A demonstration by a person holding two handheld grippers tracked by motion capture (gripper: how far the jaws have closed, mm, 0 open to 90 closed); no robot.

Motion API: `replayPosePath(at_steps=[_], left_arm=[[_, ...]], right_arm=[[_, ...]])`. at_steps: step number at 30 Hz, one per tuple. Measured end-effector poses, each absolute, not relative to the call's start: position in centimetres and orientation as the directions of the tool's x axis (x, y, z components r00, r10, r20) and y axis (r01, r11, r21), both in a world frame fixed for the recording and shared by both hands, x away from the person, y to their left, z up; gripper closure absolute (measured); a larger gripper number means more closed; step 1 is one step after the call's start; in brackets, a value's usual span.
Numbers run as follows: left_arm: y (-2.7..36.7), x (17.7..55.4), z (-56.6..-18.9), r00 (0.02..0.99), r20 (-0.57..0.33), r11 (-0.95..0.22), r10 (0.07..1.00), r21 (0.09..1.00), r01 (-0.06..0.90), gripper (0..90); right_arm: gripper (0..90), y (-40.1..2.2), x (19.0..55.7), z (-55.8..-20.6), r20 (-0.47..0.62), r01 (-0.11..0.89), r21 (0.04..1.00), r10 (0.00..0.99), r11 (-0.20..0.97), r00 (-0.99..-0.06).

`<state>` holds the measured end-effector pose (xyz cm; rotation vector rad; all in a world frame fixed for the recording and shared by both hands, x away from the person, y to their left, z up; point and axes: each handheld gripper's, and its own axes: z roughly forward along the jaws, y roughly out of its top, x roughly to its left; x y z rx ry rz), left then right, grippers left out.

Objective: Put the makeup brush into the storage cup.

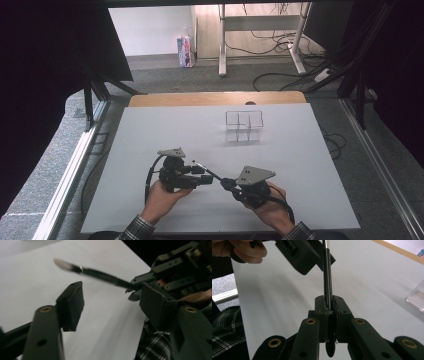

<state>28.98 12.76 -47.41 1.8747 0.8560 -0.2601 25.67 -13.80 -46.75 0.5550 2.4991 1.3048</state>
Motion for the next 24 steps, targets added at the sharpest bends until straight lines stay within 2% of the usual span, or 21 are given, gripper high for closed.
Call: replayPosePath(at_steps=[2, 4, 8, 9, 13, 14, 16, 17, 20, 21, 22, 23, 24], left_arm=[[12.8, 29.0, -47.4, 0.727, -0.533, -0.226, 0.433, 0.717, 0.66, 47.8], [12.8, 28.9, -47.3, 0.734, -0.529, -0.228, 0.425, 0.722, 0.653, 49.5], [12.9, 28.8, -47.2, 0.739, -0.522, -0.236, 0.427, 0.724, 0.648, 61.7], [12.9, 28.8, -47.2, 0.74, -0.523, -0.233, 0.423, 0.726, 0.647, 61.7], [13.0, 28.8, -47.1, 0.749, -0.534, -0.229, 0.392, 0.732, 0.641, 71.9], [13.0, 28.8, -47.1, 0.752, -0.54, -0.226, 0.377, 0.734, 0.64, 78.2], [13.0, 28.8, -47.0, 0.76, -0.558, -0.221, 0.334, 0.737, 0.639, 80.5], [13.0, 28.7, -47.0, 0.762, -0.552, -0.224, 0.34, 0.739, 0.635, 83.1], [12.8, 28.5, -46.7, 0.773, -0.526, -0.237, 0.355, 0.749, 0.619, 83.5], [12.8, 28.5, -46.6, 0.775, -0.518, -0.238, 0.361, 0.753, 0.614, 83.5], [12.8, 28.4, -46.5, 0.78, -0.506, -0.244, 0.369, 0.757, 0.606, 83.5], [12.8, 28.4, -46.5, 0.782, -0.497, -0.247, 0.377, 0.759, 0.602, 83.5], [12.8, 28.3, -46.3, 0.783, -0.483, -0.254, 0.393, 0.761, 0.597, 83.5]], right_arm=[[82.6, -13.6, 25.6, -46.9, -0.062, 0.199, 0.825, 0.435, 0.529, -0.898], [82.5, -13.5, 25.6, -46.9, -0.062, 0.197, 0.824, 0.431, 0.531, -0.9], [82.3, -13.3, 25.7, -47.3, -0.065, 0.195, 0.81, 0.415, 0.553, -0.907], [82.3, -13.3, 25.7, -47.3, -0.065, 0.195, 0.81, 0.415, 0.553, -0.907], [82.3, -13.0, 25.8, -47.5, -0.075, 0.188, 0.794, 0.4, 0.579, -0.913], [82.1, -12.8, 25.8, -47.7, -0.083, 0.185, 0.784, 0.395, 0.593, -0.915], [82.0, -12.8, 25.8, -47.7, -0.085, 0.186, 0.778, 0.394, 0.6, -0.915], [81.8, -12.7, 25.8, -47.8, -0.087, 0.186, 0.774, 0.393, 0.605, -0.916], [80.3, -12.6, 25.9, -47.9, -0.081, 0.191, 0.769, 0.39, 0.61, -0.917], [76.9, -12.6, 26.0, -47.9, -0.075, 0.194, 0.77, 0.389, 0.608, -0.918], [65.6, -12.6, 26.1, -47.7, -0.062, 0.208, 0.767, 0.393, 0.607, -0.917], [65.6, -12.6, 26.1, -47.7, -0.062, 0.208, 0.767, 0.393, 0.607, -0.917], [53.0, -12.6, 26.2, -47.6, -0.045, 0.223, 0.769, 0.398, 0.599, -0.916]])
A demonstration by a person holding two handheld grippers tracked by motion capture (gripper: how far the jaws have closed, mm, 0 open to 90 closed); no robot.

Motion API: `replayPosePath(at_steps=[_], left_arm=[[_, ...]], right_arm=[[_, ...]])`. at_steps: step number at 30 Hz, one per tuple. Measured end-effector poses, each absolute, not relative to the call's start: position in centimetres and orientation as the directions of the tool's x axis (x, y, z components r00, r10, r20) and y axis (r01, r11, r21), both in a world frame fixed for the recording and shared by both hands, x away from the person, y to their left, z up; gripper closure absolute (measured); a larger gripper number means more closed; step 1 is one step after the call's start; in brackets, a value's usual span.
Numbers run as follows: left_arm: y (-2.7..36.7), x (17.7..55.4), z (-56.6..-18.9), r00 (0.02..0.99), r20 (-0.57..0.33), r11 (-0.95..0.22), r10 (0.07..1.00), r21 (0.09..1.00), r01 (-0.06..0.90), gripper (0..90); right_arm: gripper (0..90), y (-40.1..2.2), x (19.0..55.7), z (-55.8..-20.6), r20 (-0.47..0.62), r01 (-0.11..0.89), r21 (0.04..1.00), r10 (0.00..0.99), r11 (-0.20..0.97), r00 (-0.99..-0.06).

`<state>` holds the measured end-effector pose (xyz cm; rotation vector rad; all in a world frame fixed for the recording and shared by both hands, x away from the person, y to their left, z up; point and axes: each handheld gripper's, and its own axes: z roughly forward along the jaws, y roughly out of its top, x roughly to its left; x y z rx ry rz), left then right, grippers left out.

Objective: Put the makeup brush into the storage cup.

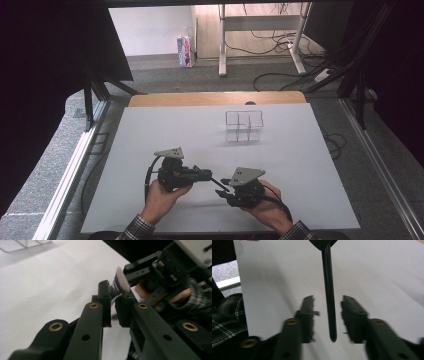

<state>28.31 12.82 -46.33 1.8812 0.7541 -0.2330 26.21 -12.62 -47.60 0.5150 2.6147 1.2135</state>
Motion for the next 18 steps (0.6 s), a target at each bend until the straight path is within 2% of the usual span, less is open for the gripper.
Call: replayPosePath(at_steps=[1, 2, 3, 8, 10, 14, 15, 16, 17, 18], left_arm=[[12.8, 28.3, -46.3, 0.784, -0.478, -0.257, 0.396, 0.762, 0.595, 83.5], [12.7, 28.2, -46.2, 0.785, -0.472, -0.261, 0.401, 0.763, 0.592, 83.5], [12.7, 28.2, -46.2, 0.788, -0.463, -0.268, 0.407, 0.764, 0.587, 83.5], [11.7, 27.8, -46.0, 0.804, -0.425, -0.318, 0.416, 0.76, 0.567, 83.5], [11.2, 27.6, -45.9, 0.813, -0.412, -0.34, 0.412, 0.758, 0.557, 83.5], [10.4, 27.4, -45.8, 0.825, -0.389, -0.376, 0.41, 0.752, 0.541, 83.4], [10.3, 27.3, -45.8, 0.828, -0.382, -0.384, 0.41, 0.751, 0.537, 83.4], [10.2, 27.3, -45.8, 0.829, -0.38, -0.389, 0.41, 0.749, 0.536, 83.4], [10.1, 27.3, -45.8, 0.83, -0.379, -0.39, 0.409, 0.75, 0.534, 83.4], [10.0, 27.3, -45.8, 0.83, -0.38, -0.39, 0.408, 0.75, 0.534, 83.4]], right_arm=[[53.0, -12.6, 26.2, -47.6, -0.045, 0.223, 0.769, 0.398, 0.599, -0.916], [43.7, -12.6, 26.4, -47.5, -0.022, 0.244, 0.766, 0.404, 0.595, -0.914], [43.7, -12.6, 26.4, -47.5, -0.022, 0.244, 0.766, 0.404, 0.595, -0.914], [25.2, -12.0, 26.6, -47.6, 0.007, 0.267, 0.757, 0.401, 0.597, -0.916], [22.9, -11.8, 26.4, -47.6, -0.014, 0.258, 0.759, 0.411, 0.598, -0.912], [25.9, -11.6, 26.3, -47.6, -0.023, 0.252, 0.758, 0.412, 0.601, -0.911], [30.4, -11.6, 26.3, -47.5, -0.025, 0.25, 0.755, 0.408, 0.606, -0.913], [40.4, -11.6, 26.3, -47.4, -0.033, 0.245, 0.754, 0.408, 0.61, -0.912], [40.4, -11.6, 26.3, -47.4, -0.033, 0.245, 0.754, 0.408, 0.61, -0.912], [51.5, -11.7, 26.3, -47.3, -0.025, 0.251, 0.75, 0.406, 0.612, -0.914]])
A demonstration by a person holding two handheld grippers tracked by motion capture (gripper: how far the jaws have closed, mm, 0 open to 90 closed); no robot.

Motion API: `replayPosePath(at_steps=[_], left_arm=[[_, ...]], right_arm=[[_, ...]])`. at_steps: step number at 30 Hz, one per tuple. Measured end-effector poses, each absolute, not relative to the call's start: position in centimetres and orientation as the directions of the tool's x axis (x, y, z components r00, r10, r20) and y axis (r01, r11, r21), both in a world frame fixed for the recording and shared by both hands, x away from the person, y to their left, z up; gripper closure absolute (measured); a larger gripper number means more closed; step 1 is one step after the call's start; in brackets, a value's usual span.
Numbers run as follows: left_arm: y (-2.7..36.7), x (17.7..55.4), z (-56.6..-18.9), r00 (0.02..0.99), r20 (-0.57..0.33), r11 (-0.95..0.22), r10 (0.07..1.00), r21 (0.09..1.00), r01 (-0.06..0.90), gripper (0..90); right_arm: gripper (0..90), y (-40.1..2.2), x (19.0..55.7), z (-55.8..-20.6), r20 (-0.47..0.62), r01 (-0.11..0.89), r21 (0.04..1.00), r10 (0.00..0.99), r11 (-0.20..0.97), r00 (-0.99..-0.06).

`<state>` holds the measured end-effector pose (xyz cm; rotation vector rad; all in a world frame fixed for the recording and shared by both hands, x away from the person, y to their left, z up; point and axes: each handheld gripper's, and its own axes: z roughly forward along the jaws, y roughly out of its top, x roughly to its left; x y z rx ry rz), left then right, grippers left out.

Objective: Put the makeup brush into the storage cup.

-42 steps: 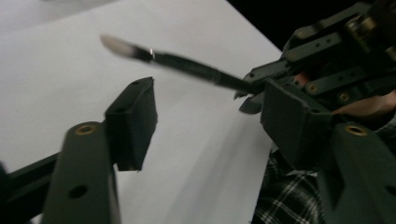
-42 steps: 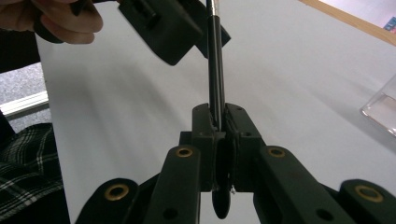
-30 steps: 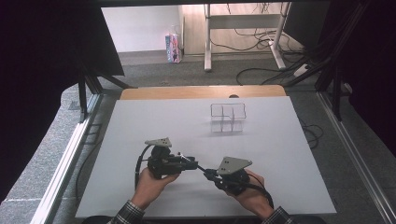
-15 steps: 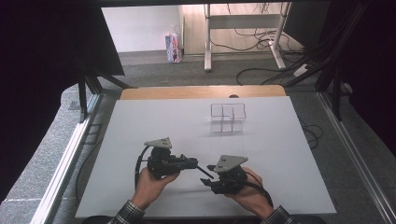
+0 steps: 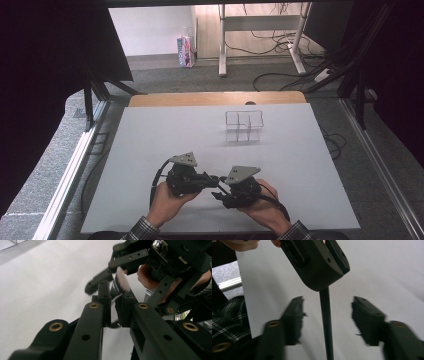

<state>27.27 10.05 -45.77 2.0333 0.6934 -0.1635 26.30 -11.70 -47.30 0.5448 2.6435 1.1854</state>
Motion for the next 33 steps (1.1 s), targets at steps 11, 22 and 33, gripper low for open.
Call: replayPosePath(at_steps=[11, 22, 33], left_arm=[[10.2, 27.3, -45.8, 0.829, -0.349, -0.388, 0.436, 0.759, 0.523, 62.4], [10.6, 26.6, -46.0, 0.812, -0.19, -0.431, 0.552, 0.769, 0.473, 20.7], [11.6, 25.8, -46.2, 0.787, -0.135, -0.447, 0.602, 0.76, 0.472, 6.2]], right_arm=[[83.5, -11.9, 26.2, -46.9, -0.005, 0.263, 0.736, 0.393, 0.624, -0.919], [83.5, -12.7, 26.6, -46.4, 0.008, 0.267, 0.754, 0.399, 0.6, -0.917], [83.5, -13.5, 26.8, -46.1, 0.006, 0.275, 0.763, 0.418, 0.586, -0.908]])
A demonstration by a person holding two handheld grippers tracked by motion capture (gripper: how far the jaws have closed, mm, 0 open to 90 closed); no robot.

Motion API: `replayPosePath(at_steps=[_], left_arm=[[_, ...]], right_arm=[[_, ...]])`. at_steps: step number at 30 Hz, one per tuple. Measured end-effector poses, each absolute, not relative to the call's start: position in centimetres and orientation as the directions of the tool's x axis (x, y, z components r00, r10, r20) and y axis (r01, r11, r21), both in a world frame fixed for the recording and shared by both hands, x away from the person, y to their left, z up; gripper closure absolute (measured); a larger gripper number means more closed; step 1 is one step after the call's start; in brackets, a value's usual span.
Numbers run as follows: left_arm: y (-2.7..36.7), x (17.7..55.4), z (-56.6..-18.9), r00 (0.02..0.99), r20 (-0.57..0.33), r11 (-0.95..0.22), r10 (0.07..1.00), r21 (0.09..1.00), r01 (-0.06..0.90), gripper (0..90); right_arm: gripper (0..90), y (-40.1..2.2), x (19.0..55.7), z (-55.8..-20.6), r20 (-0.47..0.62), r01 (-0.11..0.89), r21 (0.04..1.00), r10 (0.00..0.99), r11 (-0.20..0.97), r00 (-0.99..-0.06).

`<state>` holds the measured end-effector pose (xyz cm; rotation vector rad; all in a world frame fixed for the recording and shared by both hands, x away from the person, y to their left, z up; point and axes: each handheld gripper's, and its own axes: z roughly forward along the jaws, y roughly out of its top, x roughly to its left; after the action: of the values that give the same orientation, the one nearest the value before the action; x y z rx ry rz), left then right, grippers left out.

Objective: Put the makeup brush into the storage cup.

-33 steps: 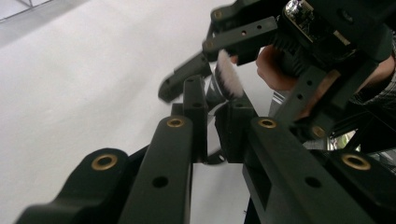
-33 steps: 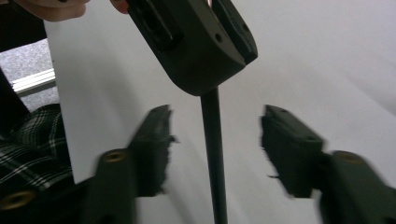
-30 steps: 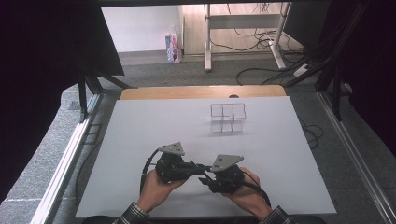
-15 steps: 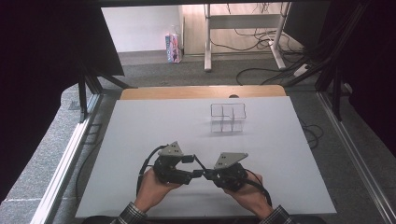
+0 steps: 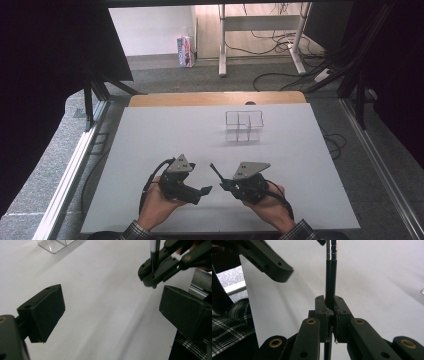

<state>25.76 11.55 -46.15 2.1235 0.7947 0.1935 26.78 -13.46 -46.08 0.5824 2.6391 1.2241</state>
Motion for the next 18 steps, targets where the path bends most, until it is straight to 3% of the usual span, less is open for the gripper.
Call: replayPosePath(at_steps=[18], left_arm=[[14.4, 24.3, -47.1, 0.748, -0.092, -0.438, 0.658, 0.761, 0.479, 1.9]], right_arm=[[83.4, -14.8, 27.0, -45.6, 0.0, 0.275, 0.773, 0.433, 0.572, -0.901]])
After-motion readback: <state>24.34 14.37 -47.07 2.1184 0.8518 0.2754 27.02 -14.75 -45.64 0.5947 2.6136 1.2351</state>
